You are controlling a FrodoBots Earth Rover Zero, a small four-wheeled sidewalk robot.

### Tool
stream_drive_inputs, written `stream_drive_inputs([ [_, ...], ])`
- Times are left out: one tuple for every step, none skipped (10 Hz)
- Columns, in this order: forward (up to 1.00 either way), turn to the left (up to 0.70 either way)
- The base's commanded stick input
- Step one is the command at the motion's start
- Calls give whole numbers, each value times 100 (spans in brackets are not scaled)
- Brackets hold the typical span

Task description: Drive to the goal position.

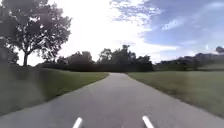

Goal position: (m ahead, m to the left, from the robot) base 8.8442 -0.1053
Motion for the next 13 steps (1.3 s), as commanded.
stream_drive_inputs([
  [69,3],
  [69,3],
  [69,3],
  [69,3],
  [69,3],
  [69,3],
  [69,3],
  [69,3],
  [69,3],
  [69,3],
  [69,3],
  [69,3],
  [69,3],
])
